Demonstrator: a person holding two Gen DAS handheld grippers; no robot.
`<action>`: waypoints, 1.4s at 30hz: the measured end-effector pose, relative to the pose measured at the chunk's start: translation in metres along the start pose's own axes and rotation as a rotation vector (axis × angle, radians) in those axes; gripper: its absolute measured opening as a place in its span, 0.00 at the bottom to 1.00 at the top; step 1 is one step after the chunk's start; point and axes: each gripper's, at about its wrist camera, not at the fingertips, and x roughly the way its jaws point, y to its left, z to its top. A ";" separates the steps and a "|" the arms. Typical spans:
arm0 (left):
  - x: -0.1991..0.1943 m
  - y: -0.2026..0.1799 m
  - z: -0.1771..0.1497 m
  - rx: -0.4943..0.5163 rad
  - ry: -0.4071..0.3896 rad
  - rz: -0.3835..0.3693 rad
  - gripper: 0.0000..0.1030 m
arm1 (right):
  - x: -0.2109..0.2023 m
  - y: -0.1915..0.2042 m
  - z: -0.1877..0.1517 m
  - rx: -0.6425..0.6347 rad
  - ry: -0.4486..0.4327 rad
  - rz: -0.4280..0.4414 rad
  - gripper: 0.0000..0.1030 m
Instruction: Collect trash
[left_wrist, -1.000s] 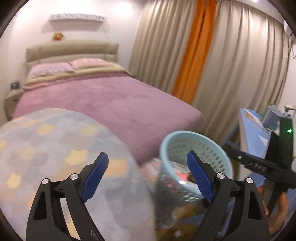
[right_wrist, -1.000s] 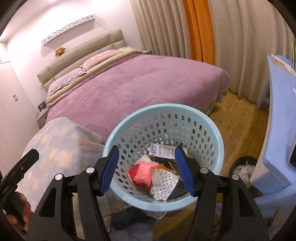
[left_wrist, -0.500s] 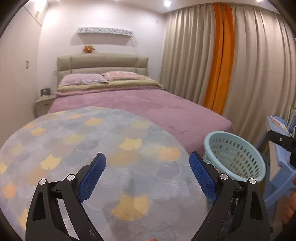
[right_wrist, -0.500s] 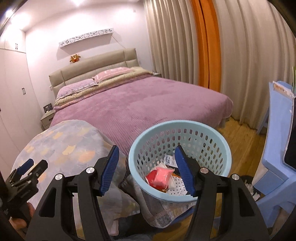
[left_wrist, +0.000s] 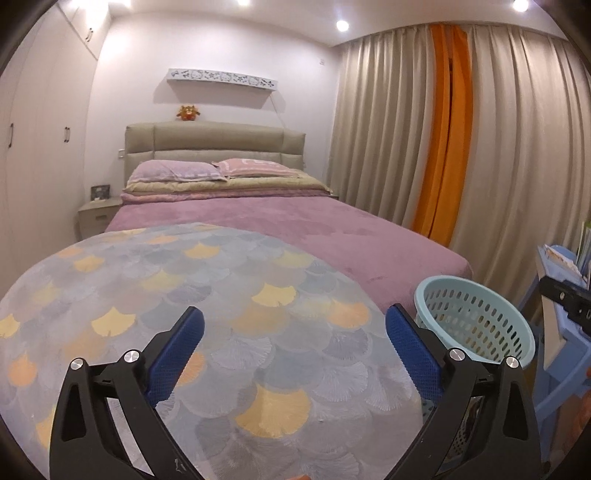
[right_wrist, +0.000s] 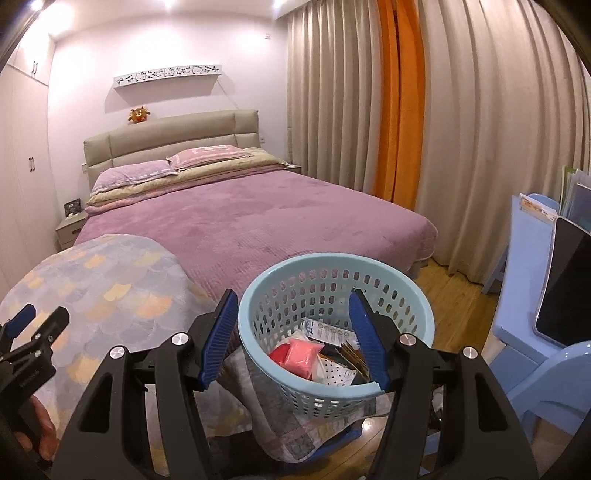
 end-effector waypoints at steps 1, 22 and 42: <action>0.000 0.001 0.000 -0.004 0.001 -0.002 0.93 | 0.000 0.000 -0.002 0.000 -0.002 -0.005 0.57; 0.001 0.013 -0.002 -0.057 0.012 -0.029 0.93 | 0.001 -0.003 -0.010 0.021 0.020 0.008 0.57; 0.001 0.012 -0.002 -0.060 0.017 -0.032 0.93 | 0.008 0.002 -0.011 0.020 0.041 0.030 0.59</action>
